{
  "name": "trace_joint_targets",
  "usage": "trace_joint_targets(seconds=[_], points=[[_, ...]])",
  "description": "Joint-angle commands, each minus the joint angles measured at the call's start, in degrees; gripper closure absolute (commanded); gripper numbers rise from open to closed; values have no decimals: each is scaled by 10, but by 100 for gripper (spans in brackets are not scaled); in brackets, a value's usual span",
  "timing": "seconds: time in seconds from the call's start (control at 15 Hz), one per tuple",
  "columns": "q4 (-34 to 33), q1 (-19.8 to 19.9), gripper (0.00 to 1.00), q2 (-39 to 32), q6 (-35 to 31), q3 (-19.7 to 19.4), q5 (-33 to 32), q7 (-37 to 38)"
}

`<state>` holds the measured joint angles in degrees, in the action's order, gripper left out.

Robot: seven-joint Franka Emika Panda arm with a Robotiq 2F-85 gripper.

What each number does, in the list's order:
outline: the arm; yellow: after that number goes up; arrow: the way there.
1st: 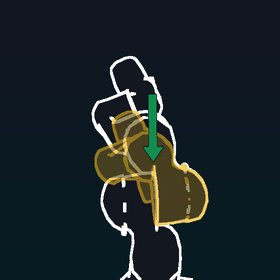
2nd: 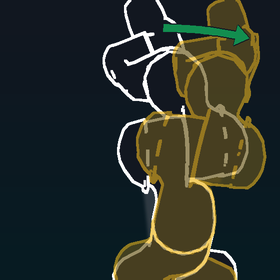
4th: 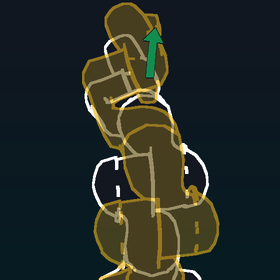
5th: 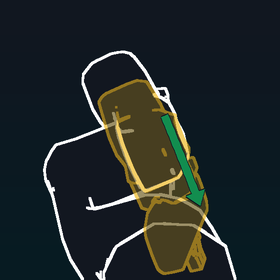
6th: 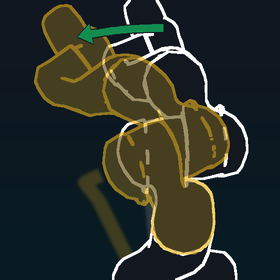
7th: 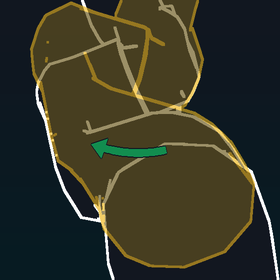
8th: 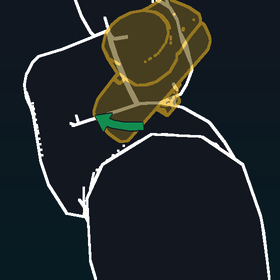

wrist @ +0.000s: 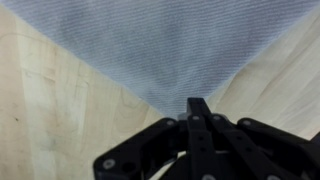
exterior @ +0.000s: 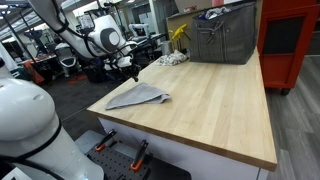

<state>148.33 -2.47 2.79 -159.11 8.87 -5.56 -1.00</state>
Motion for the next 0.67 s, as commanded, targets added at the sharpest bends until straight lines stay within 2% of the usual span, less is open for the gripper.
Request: trace_joint_targets(seconds=[0.0,0.2,0.6], points=[[-15,-25,100,14,41,-11,51,-49],[-33,-14,100,-16,46,-13,-14,19],[-62,-23,100,-69,53,-26,-48,76]])
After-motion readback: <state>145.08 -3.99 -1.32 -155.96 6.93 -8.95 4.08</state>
